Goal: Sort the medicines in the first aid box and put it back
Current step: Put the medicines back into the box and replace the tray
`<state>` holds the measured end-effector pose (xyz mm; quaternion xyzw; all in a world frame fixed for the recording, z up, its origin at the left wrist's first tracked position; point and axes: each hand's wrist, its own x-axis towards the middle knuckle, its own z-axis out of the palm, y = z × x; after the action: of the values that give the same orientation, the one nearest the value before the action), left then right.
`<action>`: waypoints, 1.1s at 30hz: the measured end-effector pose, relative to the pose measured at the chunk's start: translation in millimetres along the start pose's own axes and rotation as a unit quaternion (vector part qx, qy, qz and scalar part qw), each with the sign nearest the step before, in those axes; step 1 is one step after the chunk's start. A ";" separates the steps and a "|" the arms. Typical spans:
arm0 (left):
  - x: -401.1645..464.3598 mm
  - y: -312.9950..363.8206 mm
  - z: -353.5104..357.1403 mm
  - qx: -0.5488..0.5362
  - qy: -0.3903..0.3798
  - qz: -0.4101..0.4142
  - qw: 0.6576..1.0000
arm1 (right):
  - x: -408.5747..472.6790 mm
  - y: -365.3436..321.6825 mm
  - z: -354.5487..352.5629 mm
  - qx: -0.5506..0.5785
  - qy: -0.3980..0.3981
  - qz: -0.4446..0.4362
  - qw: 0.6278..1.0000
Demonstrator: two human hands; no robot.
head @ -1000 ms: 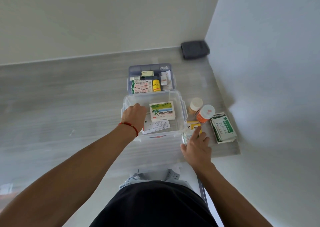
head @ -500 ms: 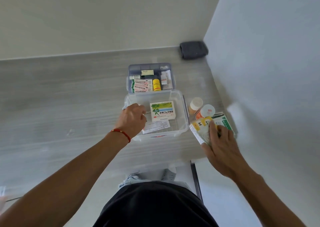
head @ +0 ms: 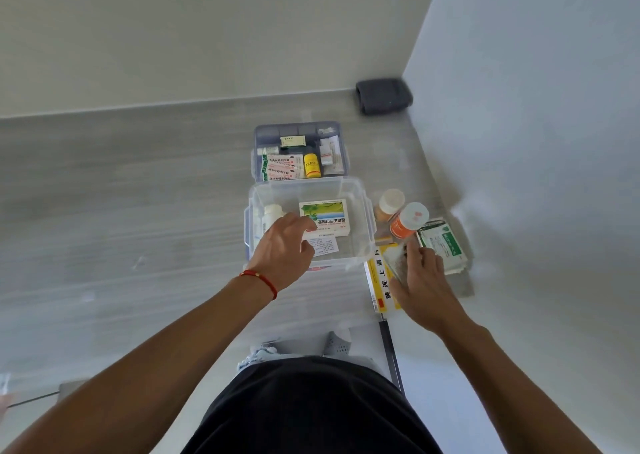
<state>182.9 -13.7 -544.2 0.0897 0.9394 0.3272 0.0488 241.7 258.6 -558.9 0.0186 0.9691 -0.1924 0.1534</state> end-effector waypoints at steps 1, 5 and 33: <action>-1.4 2.0 -1.0 -0.004 0.006 0.003 1.000 | 0.0 -0.7 0.9 0.014 0.012 0.003 1.000; 0.0 18.5 0.7 -0.031 0.007 0.020 0.999 | 6.0 -2.8 2.4 0.038 0.013 0.058 0.998; 23.4 47.8 -25.3 -0.315 -0.057 -0.159 0.934 | 10.7 -58.4 -110.1 -0.087 -0.044 -0.127 0.987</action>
<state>162.7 12.5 -495.4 -0.0625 0.7861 0.5882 0.1793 194.0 246.0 -443.9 -0.1270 0.9689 -0.1256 0.1715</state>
